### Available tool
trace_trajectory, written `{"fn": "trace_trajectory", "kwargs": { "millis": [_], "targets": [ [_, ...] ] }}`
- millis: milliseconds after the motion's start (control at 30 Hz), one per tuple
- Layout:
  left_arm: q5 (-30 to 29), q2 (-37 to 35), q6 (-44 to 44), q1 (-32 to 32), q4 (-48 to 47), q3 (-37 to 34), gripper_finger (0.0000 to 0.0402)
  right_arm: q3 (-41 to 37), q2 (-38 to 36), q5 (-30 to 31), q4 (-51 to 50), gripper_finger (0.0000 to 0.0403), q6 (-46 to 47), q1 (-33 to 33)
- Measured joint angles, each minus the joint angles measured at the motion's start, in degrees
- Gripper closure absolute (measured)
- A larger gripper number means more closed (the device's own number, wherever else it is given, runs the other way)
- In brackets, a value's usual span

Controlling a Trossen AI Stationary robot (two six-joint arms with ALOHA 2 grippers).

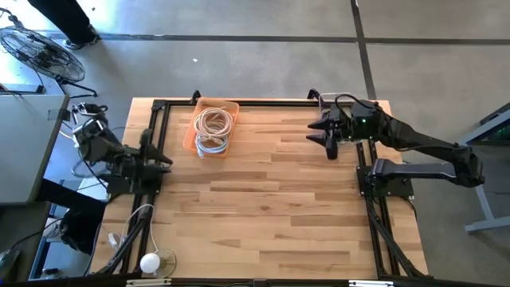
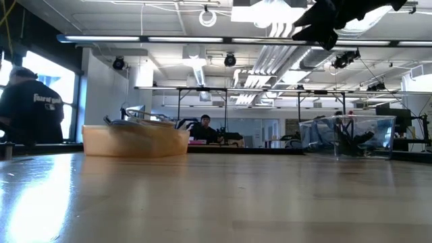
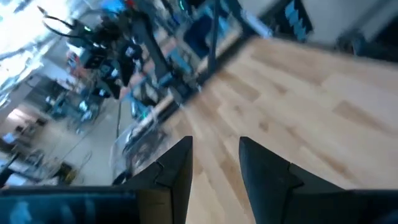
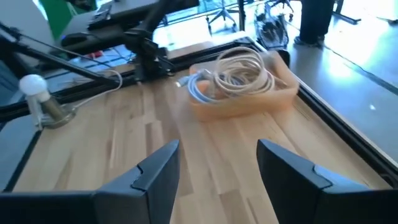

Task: Pick & Place USB Port
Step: Return to Home Position

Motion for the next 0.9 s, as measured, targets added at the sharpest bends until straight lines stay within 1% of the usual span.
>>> {"fn": "trace_trajectory", "kwargs": {
  "millis": [133,200,300,400,500,567,667,767,900],
  "targets": [
    [0.0,-9.2,0.2,0.0,3.9,-6.5,0.0275,0.2,-1.6,0.0,-0.2,0.0199,-1.5,2.1],
    [1.4,-13.5,0.2,0.0,3.6,-9.6,0.0275,0.2,-3.0,0.1,-0.4,0.0199,-2.6,3.3],
    [3.9,-19.6,1.6,0.0,8.1,-13.0,0.0275,0.2,-6.0,0.2,-1.1,0.0199,-4.0,5.0],
    [5.2,-19.3,2.2,0.0,7.7,-13.7,0.0275,-0.7,-9.7,0.2,0.0,0.0199,-4.4,7.0],
    [9.2,-19.7,1.1,0.0,8.1,-14.3,0.0275,-5.3,-14.2,0.0,5.1,0.0199,-4.5,9.3],
    [8.9,-19.5,0.6,0.0,9.0,-15.3,0.0275,-9.5,-17.1,0.0,9.3,0.0198,-4.0,10.1],
    [9.0,-19.5,0.0,0.0,13.6,-18.0,0.0275,-16.9,-21.7,0.2,17.9,0.0198,-1.8,10.7],
    [12.6,-19.5,-0.1,0.0,19.6,-21.2,0.0275,-24.8,-24.8,-0.4,28.1,0.0198,2.5,10.7],
    [14.2,-19.5,-0.5,0.0,25.7,-25.6,0.0275,-33.2,-25.9,-6.0,39.4,0.0198,3.2,10.7]
  ]
}}
